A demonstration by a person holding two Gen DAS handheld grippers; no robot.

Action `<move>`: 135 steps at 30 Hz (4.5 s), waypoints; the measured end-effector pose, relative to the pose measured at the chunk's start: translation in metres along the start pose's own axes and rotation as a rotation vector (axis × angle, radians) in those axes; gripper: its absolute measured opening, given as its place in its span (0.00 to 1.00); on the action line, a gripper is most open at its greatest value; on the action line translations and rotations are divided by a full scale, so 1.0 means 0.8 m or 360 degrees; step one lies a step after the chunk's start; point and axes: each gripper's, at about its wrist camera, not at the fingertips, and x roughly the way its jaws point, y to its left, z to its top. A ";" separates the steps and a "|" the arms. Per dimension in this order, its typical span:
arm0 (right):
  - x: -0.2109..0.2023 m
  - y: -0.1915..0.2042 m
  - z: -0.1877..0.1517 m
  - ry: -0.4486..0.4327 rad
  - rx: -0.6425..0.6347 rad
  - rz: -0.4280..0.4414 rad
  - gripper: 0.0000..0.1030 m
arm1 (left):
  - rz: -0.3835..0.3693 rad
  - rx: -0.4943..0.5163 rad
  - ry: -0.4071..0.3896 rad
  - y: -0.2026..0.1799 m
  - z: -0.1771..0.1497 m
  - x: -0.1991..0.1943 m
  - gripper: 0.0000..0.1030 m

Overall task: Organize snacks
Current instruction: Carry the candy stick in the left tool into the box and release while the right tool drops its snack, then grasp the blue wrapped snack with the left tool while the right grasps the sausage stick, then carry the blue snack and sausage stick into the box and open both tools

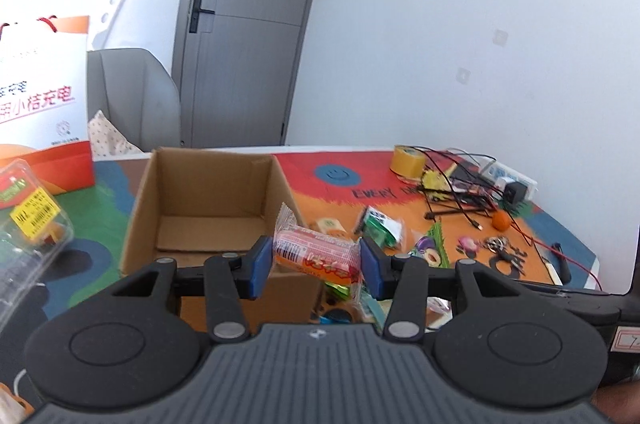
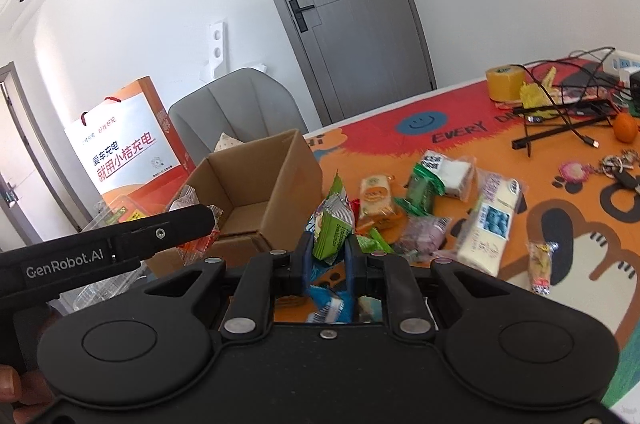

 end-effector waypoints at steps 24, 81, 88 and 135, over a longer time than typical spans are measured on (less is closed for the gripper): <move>0.075 0.069 0.037 0.0019 -0.0116 0.0077 0.17 | 0.0195 -0.0188 0.0029 0.098 0.030 0.038 0.50; -0.045 -0.088 -0.010 -0.0006 0.0169 -0.0321 0.77 | 0.0074 -0.0072 0.0162 -0.036 -0.022 0.027 0.96; -0.031 -0.116 -0.022 0.0025 0.0206 -0.0387 0.77 | 0.0076 -0.0063 0.0229 -0.047 -0.039 0.054 0.94; 0.040 -0.142 -0.035 0.0196 0.0124 -0.0621 0.46 | -0.0001 -0.0181 0.0378 -0.025 -0.074 0.105 0.28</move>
